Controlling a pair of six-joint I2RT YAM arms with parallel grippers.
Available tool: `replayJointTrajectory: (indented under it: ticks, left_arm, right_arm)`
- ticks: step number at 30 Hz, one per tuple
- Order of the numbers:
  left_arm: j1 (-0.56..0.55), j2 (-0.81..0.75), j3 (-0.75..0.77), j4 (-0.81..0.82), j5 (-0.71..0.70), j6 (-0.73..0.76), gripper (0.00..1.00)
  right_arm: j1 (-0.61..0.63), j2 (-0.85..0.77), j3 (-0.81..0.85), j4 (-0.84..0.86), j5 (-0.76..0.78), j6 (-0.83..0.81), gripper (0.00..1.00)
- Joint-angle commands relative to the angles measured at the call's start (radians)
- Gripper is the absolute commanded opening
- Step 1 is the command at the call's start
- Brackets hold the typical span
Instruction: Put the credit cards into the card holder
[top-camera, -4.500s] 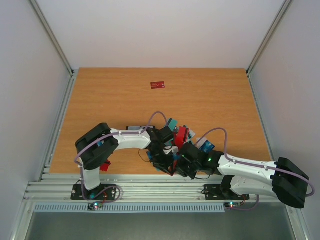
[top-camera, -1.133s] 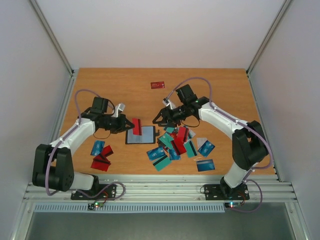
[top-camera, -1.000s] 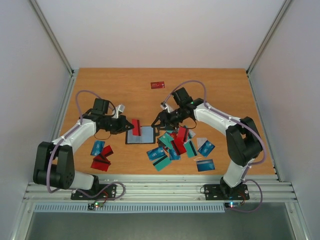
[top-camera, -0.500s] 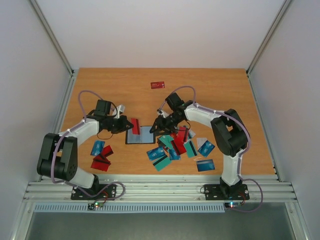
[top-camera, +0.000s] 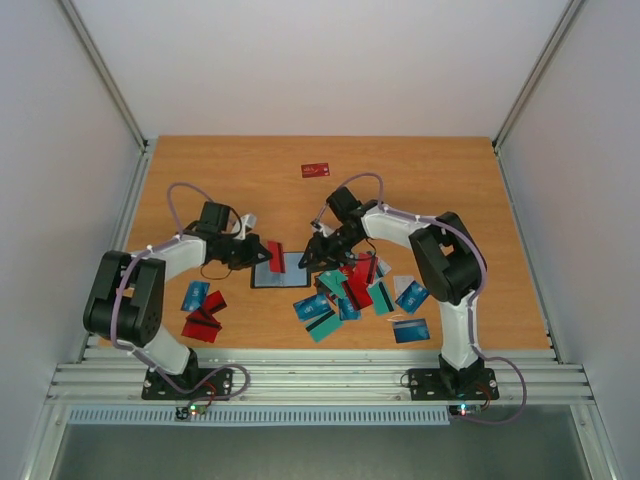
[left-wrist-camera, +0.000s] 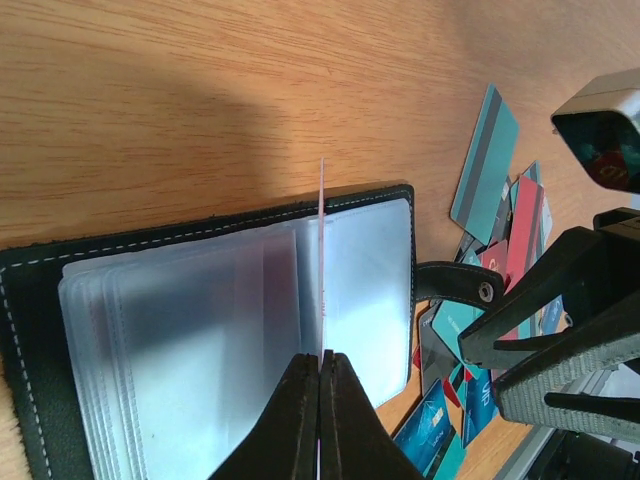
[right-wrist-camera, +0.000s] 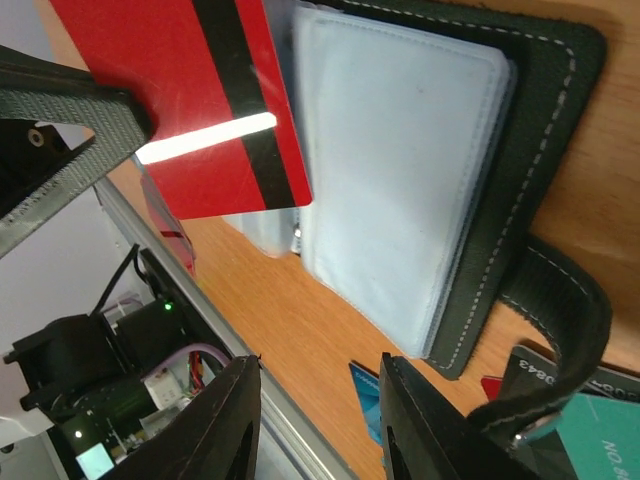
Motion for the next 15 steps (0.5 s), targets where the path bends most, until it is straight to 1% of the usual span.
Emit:
replayJointTrajectory:
  ticks: [1,15]
  left_arm:
    - [-0.009,0.022,0.016,0.060,0.013,0.005,0.00]
    - [-0.017,0.037,0.010,0.054,0.002,0.021,0.00]
  right_arm:
    - [-0.008,0.029,0.023,-0.034,0.015,-0.030,0.34]
    - [-0.022,0.094,0.005,-0.076,0.051,-0.080,0.25]
